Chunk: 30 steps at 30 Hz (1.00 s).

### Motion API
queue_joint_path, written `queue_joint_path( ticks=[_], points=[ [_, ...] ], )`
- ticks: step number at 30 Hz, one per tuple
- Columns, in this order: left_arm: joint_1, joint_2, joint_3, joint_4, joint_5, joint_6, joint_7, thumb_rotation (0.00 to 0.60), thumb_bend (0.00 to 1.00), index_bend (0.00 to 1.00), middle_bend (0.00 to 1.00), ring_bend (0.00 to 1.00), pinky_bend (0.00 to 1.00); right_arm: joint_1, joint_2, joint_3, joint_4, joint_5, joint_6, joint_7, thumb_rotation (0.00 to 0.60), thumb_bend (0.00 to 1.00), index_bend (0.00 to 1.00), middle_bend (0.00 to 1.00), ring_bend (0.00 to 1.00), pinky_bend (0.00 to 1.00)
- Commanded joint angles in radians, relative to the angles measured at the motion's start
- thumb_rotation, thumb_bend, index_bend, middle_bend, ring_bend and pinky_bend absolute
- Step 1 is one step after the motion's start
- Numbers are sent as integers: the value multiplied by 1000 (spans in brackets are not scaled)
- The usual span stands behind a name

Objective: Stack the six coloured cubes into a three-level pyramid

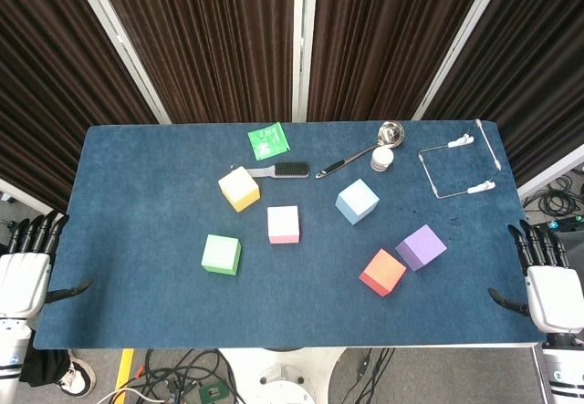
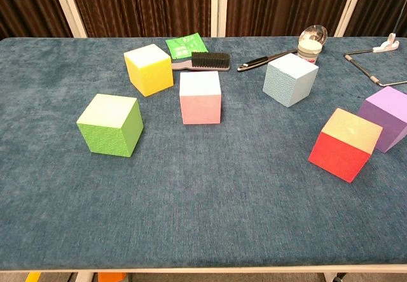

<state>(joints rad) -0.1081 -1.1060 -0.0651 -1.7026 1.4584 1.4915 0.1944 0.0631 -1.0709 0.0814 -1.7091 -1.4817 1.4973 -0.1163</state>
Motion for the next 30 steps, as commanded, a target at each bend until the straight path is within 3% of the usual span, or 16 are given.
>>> queue_joint_path(
  ticks=[1,30],
  points=[
    [-1,2,-2,-2,-1,-1,0,447,0,8,0,0,0,0,1,1,-1,0,0,0,600,27,0,0,0,0],
    [-16,-10,3,-6,18,-15,4,448,0,8,0,0,0,12,2,3,-9,9,-15,6,600,27,0,0,0,0]
  ],
)
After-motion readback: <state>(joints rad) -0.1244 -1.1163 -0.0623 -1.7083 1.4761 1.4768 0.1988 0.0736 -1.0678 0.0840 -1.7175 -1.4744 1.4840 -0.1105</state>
